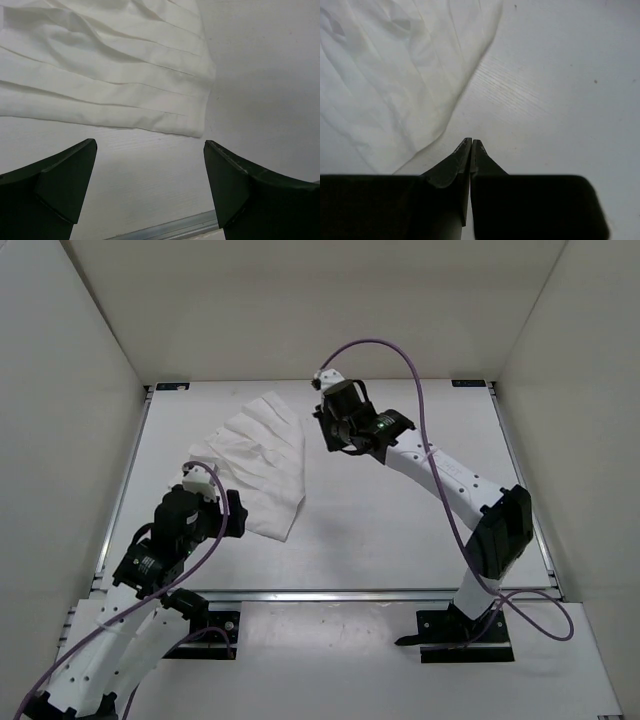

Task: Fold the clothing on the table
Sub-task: Flatten the skirt out

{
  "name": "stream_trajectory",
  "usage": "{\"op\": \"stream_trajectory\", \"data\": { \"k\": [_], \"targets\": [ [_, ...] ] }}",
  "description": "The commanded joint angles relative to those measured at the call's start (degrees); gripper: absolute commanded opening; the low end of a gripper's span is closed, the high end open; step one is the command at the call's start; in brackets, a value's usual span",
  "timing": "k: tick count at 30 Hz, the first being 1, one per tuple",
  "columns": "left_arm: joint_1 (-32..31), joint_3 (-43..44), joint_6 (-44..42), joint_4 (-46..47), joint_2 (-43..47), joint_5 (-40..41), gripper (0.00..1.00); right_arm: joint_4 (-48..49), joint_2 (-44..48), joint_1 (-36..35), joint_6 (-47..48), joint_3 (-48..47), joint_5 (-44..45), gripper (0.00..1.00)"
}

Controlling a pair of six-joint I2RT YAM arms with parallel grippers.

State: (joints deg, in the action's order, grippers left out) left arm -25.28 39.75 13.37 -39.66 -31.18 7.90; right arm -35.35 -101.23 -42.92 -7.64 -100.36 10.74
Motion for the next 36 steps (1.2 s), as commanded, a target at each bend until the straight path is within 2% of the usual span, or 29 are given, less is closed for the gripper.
{"op": "stream_trajectory", "data": {
  "k": [1, 7, 8, 9, 11, 12, 13, 14, 16, 17, 20, 23, 27, 36],
  "targets": [
    [0.3, -0.3, -0.4, 1.6, -1.1, -1.0, 0.99, 5.0, 8.3, 3.3, -3.1, 7.2, -3.4, 0.01],
    [0.1, -1.7, -0.8, 4.1, 5.0, -2.5, 0.99, 7.2, 12.8, 5.9, -5.2, 19.7, -8.8, 0.02],
    [0.7, -2.6, -1.8, 4.9, 7.6, -4.7, 0.94, 7.9, 13.7, 5.7, -4.4, 21.2, -10.4, 0.02],
    [1.6, -3.0, -2.1, 6.0, 10.1, -5.3, 0.7, 9.4, 14.0, 4.5, -4.1, 23.7, -10.0, 0.02],
    [3.6, -3.5, -1.3, 6.7, 13.0, -3.2, 0.39, 11.5, 13.7, -0.4, -2.1, 26.9, -12.8, 0.05],
    [4.5, -2.8, 0.0, 5.9, 13.7, -0.5, 0.34, 11.9, 12.8, -2.2, -1.8, 26.7, -12.9, 0.07],
    [4.9, -2.5, 0.3, 4.3, 13.5, 3.3, 0.34, 12.0, 11.9, -5.5, -0.9, 26.9, -12.4, 0.08],
    [5.6, -1.9, 1.1, 3.1, 13.4, 6.9, 0.54, 13.0, 10.0, -9.0, -0.5, 26.4, -11.0, 0.14],
    [6.2, -1.3, 2.5, 1.8, 14.7, 10.5, 0.69, 13.6, 7.1, -12.4, 1.2, 25.9, -11.1, 0.25],
    [6.4, -0.6, 4.0, 0.4, 14.7, 13.9, 0.72, 13.8, 5.0, -14.3, 1.9, 25.7, -10.9, 0.28],
    [6.6, -0.7, 7.0, -1.1, 17.2, 19.9, 0.75, 17.1, 1.1, -18.4, 4.1, 25.8, -10.9, 0.37],
    [6.4, -0.8, 8.5, -1.2, 20.1, 21.6, 0.76, 19.4, -2.4, -22.1, 6.0, 25.2, -7.7, 0.42],
    [6.2, -0.8, 9.3, -1.8, 21.2, 23.5, 0.76, 21.0, -7.6, -23.8, 6.8, 23.1, -5.3, 0.45],
    [6.0, -1.4, 10.5, -2.5, 23.2, 26.1, 0.77, 24.7, -13.5, -22.7, 11.1, 19.2, -2.8, 0.48]
  ]
}}
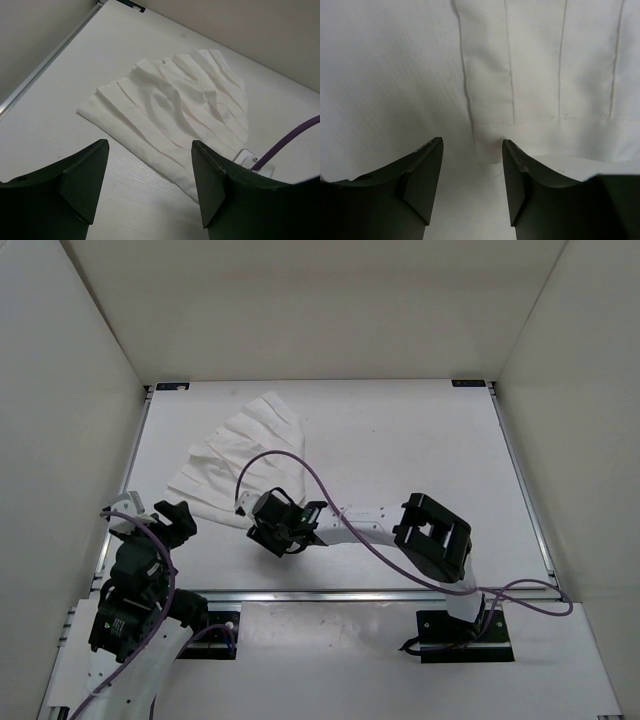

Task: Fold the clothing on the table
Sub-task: Flatten the skirt out

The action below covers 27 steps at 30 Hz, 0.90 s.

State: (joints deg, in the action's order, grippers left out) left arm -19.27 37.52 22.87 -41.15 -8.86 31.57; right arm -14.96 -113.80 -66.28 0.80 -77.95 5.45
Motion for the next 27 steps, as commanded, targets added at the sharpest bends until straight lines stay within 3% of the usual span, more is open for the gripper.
{"op": "stream_trajectory", "data": {
  "k": [1, 4, 9, 11, 12, 14, 17, 22, 24, 26, 27],
  "targets": [
    [-0.2, 1.0, 0.9, -1.2, 1.1, 2.7, 0.78, 4.5, -1.9, 0.7, 3.0, -3.4, 2.9, 0.48],
    [-0.2, 0.8, 1.1, -1.2, 1.4, 3.0, 0.78, 3.9, -4.3, 1.4, 2.5, -4.8, 1.7, 0.55],
    [0.2, 0.7, 1.3, -0.9, 1.6, 3.5, 0.78, 3.0, -5.7, 3.1, 0.2, -4.2, -3.9, 0.54],
    [0.1, 0.8, 1.6, -1.2, 2.3, 4.1, 0.77, 3.4, -5.3, 3.3, -0.4, -2.4, -5.0, 0.43],
    [0.1, 0.7, 2.0, -1.2, 2.4, 4.5, 0.76, 3.1, -5.8, 3.7, -2.7, -1.9, -6.7, 0.22],
    [0.2, 0.9, 2.4, -1.7, 3.6, 5.0, 0.7, 2.7, -5.7, 4.5, -4.0, -2.5, -8.9, 0.0],
    [1.0, 1.8, 4.5, -3.1, 5.0, 7.8, 0.51, 1.1, -8.2, 7.3, -6.8, -10.2, -15.6, 0.0],
    [0.9, 2.2, 5.3, -3.4, 5.8, 8.5, 0.49, -5.9, -12.8, 12.4, -12.7, -39.7, -24.4, 0.0],
    [0.9, 2.2, 5.3, -3.2, 5.5, 8.4, 0.5, -3.0, -6.3, 14.6, -18.3, -38.2, -24.5, 0.0],
    [1.1, 2.1, 5.3, -3.2, 5.6, 8.2, 0.5, 3.2, 2.9, 17.8, -23.4, -28.4, -24.2, 0.0],
    [1.4, 2.1, 5.3, -3.5, 5.7, 8.2, 0.49, 8.8, 6.4, 20.5, -25.3, -18.0, -23.7, 0.0]
  ]
}}
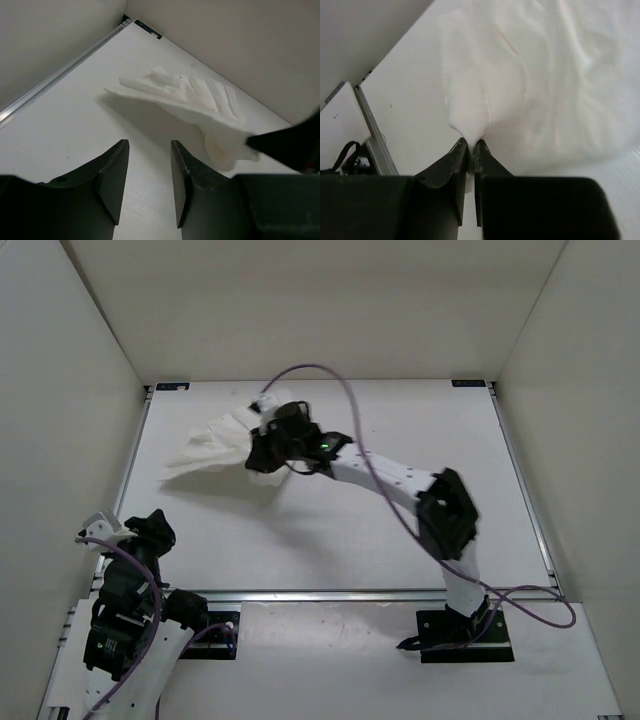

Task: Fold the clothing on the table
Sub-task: Flatten the skirt out

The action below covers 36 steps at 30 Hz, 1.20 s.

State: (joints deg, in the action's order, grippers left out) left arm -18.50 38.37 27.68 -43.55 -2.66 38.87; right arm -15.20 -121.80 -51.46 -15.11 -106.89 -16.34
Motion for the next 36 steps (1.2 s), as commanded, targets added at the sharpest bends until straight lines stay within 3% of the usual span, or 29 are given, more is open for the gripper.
{"op": "stream_trajectory", "data": {
  "k": [1, 2, 5, 11, 13, 16, 19, 23, 26, 28, 30, 32, 34, 36],
  "targets": [
    [0.8, 1.1, 0.4, -0.8, -0.5, 0.6, 0.5, 16.2, 21.5, 8.9, -14.4, 23.0, -0.6, 0.0],
    [0.4, 0.9, 0.0, -0.4, -0.2, 0.5, 0.5, 21.8, 29.0, 12.3, -19.4, 34.5, 0.9, 0.0],
    [0.3, 1.0, -1.5, 0.8, -0.8, -1.9, 0.52, 23.9, 41.6, 20.6, -28.3, 54.4, 3.2, 0.0],
    [0.0, 1.2, -5.5, 5.1, -6.7, -12.9, 0.47, 21.7, 57.5, 26.8, -33.5, 76.3, 3.5, 0.0],
    [0.8, 0.3, -6.4, 5.7, -8.9, -15.0, 0.51, 20.5, 59.3, 26.4, -31.7, 76.3, 2.7, 0.0],
    [0.7, 1.0, -5.7, 5.1, -8.3, -12.8, 0.52, 15.3, 55.6, 23.0, -23.8, 68.2, -3.0, 0.0],
    [1.2, 0.7, -4.2, 4.2, -6.8, -10.6, 0.53, 1.4, 44.3, 12.5, -14.2, 48.9, -5.7, 0.0],
    [1.3, 1.4, -2.5, 2.8, -4.4, -7.4, 0.52, -5.0, 31.6, 4.6, -11.8, 28.7, -15.7, 0.0],
    [1.5, 1.2, -1.8, 2.6, -2.2, -5.7, 0.53, -7.6, 23.0, 5.5, -12.2, 8.8, -20.6, 0.0],
    [1.4, 1.1, -1.4, 1.8, -2.1, -5.3, 0.52, -12.8, 20.5, 11.2, -13.4, -4.4, -16.7, 0.0],
    [0.9, 1.2, -2.0, 2.6, -2.7, -5.9, 0.52, -12.1, 24.4, 18.5, -16.2, -1.2, -11.6, 0.0],
    [1.2, 1.0, -2.4, 2.9, -3.4, -7.4, 0.53, -5.9, 33.5, 26.9, -21.7, 12.3, -15.5, 0.0],
    [1.1, 0.9, -2.9, 4.0, -3.8, -8.6, 0.54, 0.1, 40.7, 34.9, -23.8, 31.9, -15.8, 0.0],
    [1.0, 1.3, -3.6, 3.9, -5.3, -9.8, 0.52, -1.2, 45.7, 37.3, -22.8, 42.5, -13.9, 0.0]
  ]
}}
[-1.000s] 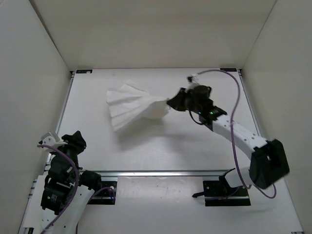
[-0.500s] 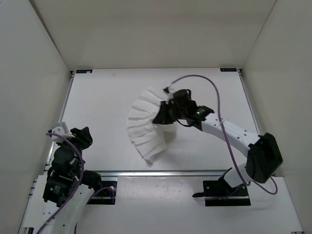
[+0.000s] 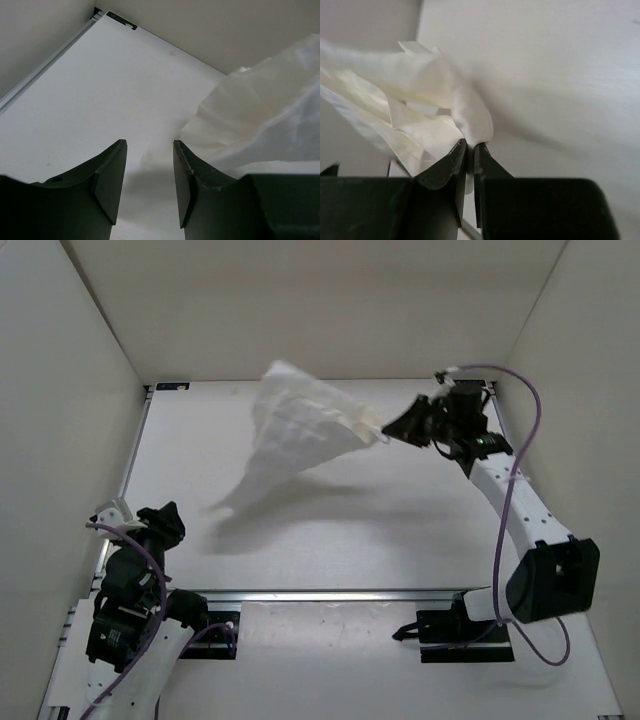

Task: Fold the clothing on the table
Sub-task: Flatten the skirt out

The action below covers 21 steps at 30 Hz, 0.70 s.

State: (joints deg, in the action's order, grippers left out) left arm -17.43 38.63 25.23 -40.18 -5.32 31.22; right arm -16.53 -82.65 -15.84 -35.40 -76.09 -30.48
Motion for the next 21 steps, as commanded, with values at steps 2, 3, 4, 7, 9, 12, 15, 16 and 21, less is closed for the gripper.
{"op": "stream_trajectory", "data": {
  "k": [2, 3, 4, 7, 9, 12, 15, 16, 21],
  "targets": [
    [-0.2, 1.4, -1.9, 1.1, -4.2, -5.5, 0.52, 0.4, 12.7, 1.9, -2.1, 24.6, 1.1, 0.0],
    [-0.1, 1.5, -2.1, 1.4, -5.2, -6.3, 0.52, 2.4, 13.9, 0.3, -2.2, 28.2, 1.5, 0.0],
    [0.0, 1.6, -2.3, 1.6, -5.8, -8.3, 0.52, 3.3, 16.2, -1.2, -2.6, 33.2, 1.9, 0.0],
    [-0.3, 1.2, 0.5, 3.3, -9.1, -14.9, 0.49, 4.1, 19.4, -5.2, -3.6, 43.0, 3.7, 0.0],
    [-0.5, 0.0, 3.8, 5.0, -11.9, -21.6, 0.47, 5.5, 20.4, -5.8, -4.2, 46.8, 1.7, 0.0],
    [-0.2, -2.5, 6.0, 9.0, -16.8, -29.7, 0.44, 2.8, 23.0, -5.3, -4.2, 50.4, 2.5, 0.0],
    [-1.4, -3.1, 7.6, 14.1, -23.5, -35.3, 0.43, -2.3, 26.0, -4.7, -5.6, 52.8, 6.5, 0.0],
    [-3.2, -2.4, 7.5, 15.1, -27.2, -36.1, 0.43, -3.5, 27.7, -3.4, -6.6, 54.2, 8.0, 0.01],
    [-14.5, 7.7, 4.6, 19.1, -48.6, -35.3, 0.46, -1.7, 33.9, 4.6, -9.4, 62.4, 6.4, 0.0]
  ]
}}
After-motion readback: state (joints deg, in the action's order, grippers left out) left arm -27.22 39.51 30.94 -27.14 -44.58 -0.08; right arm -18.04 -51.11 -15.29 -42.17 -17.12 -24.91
